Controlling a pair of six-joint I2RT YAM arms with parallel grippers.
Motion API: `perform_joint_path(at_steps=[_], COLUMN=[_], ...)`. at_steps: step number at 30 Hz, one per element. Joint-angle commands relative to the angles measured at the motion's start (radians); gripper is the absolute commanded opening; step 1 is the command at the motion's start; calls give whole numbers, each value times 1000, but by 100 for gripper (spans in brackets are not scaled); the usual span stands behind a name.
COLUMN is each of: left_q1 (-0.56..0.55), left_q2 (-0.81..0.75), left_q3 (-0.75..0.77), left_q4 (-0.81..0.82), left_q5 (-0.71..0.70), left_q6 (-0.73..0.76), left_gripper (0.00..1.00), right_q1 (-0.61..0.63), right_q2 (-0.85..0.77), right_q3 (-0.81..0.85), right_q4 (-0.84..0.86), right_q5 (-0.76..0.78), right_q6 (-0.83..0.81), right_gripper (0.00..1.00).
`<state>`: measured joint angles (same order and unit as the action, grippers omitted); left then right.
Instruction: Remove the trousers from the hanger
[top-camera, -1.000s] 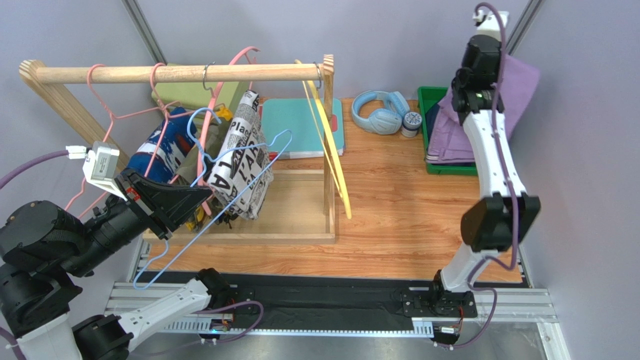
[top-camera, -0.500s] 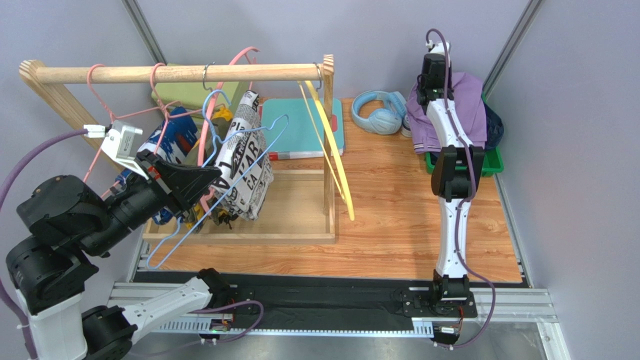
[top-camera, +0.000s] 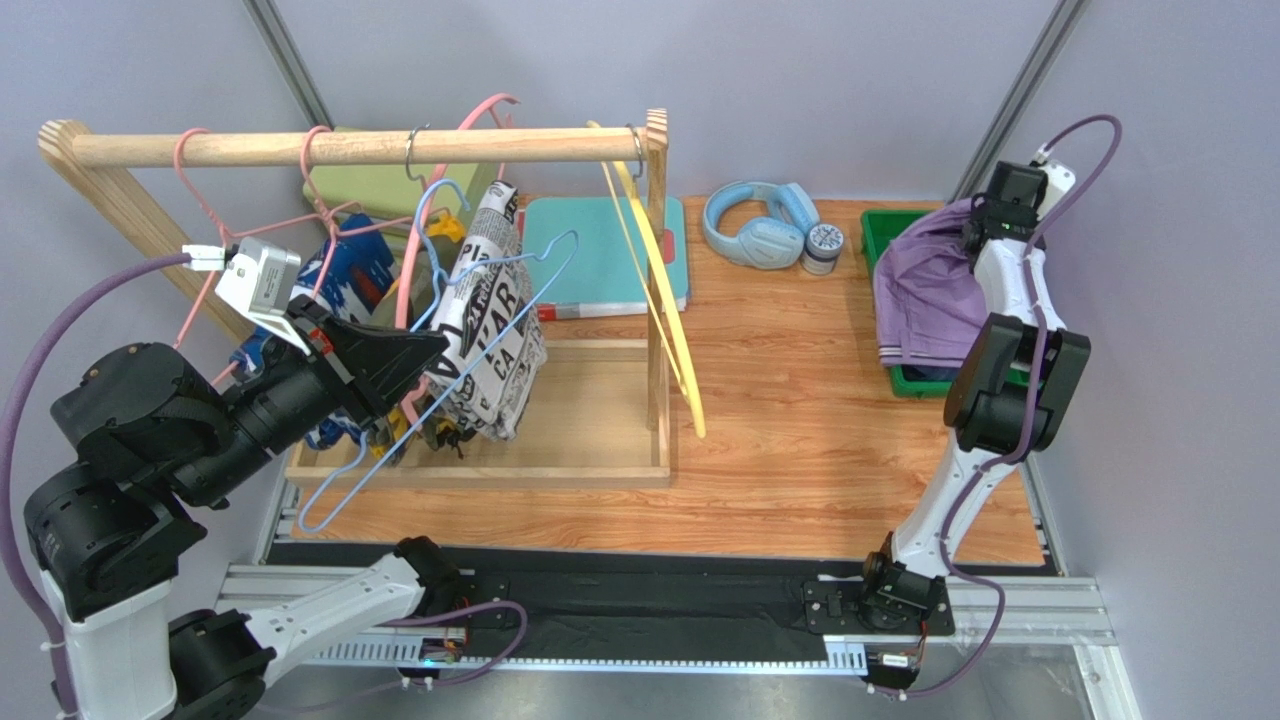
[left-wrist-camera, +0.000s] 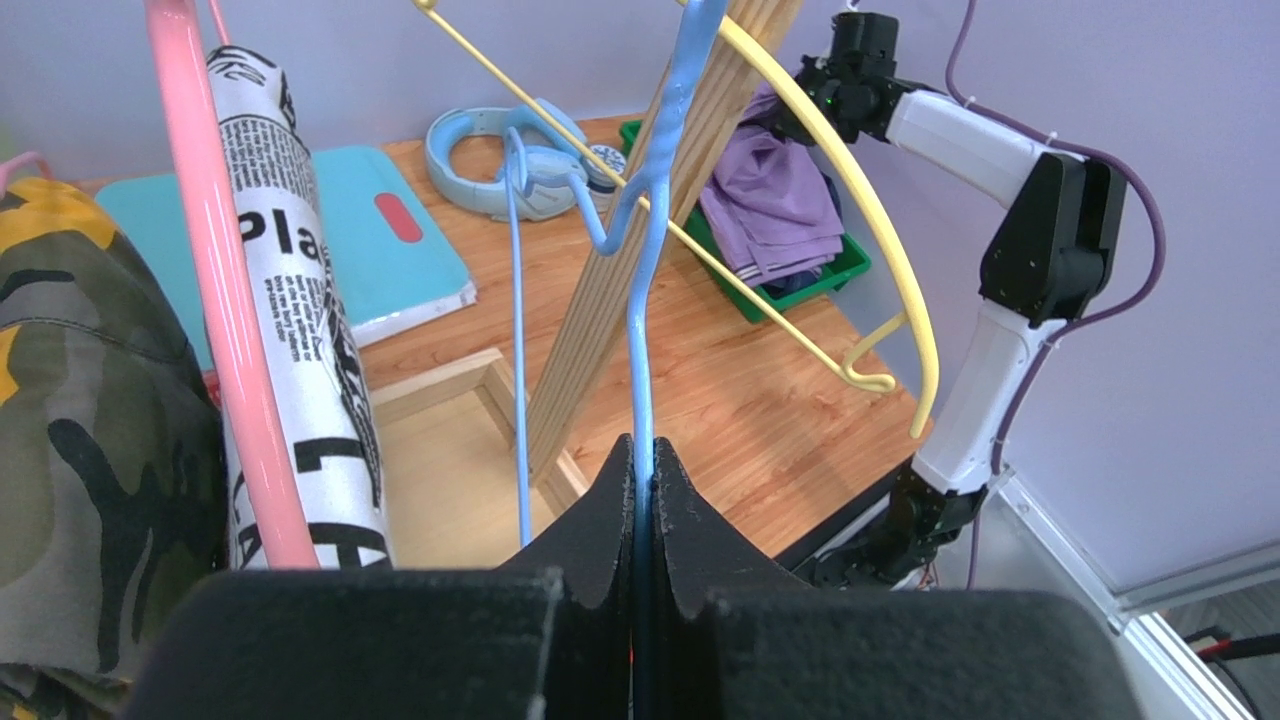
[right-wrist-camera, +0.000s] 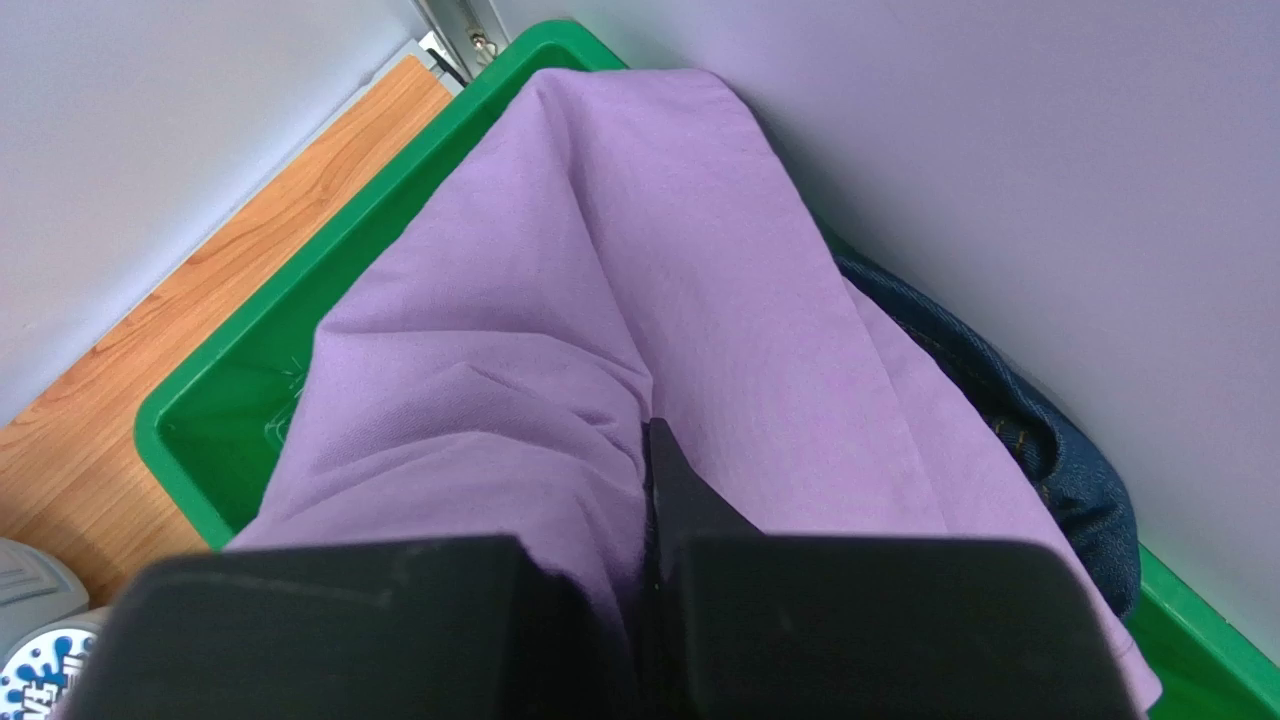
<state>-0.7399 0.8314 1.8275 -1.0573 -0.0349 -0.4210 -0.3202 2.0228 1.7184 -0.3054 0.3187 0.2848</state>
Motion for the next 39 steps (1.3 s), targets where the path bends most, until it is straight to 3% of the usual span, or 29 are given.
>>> perform_joint_path(at_steps=[1,5,7,8,14,21,29,35,39], left_q1=[-4,-3,-4,-3,-4,-4,-3,-3,-3], left_q2=[-21,-32,-32,-31,12,44,46,54,54], left_q3=[-7,-13,-10,-8,19,23,23,3,16], left_q4=[37,28,20,17,-7,28,16,39,65], left_q5=[7,-2,-8,-8,-8,18,29,38,-74], left_q6=[-5,-19,-18,-19,-47,-96,-156,-180,-187], left_gripper=[0,0,0,0,0,0,0,0,0], right_q1=[13,18,26,29,35,98,205,450,568], right_q2=[42,241,272,271,148,-21,-356,-744,-969], right_q3=[46,284,319,322,274,297,77,-207,-342], right_q4=[-50,-294,-377,-394,-457,-630,-758,-704,-696], right_q5=[-64,-87,-60,-38,13,120,154,111,50], right_q6=[36,33,40,42,13,-15,22,77,146], right_gripper=[5,14,19,27,62,82,85,85,85])
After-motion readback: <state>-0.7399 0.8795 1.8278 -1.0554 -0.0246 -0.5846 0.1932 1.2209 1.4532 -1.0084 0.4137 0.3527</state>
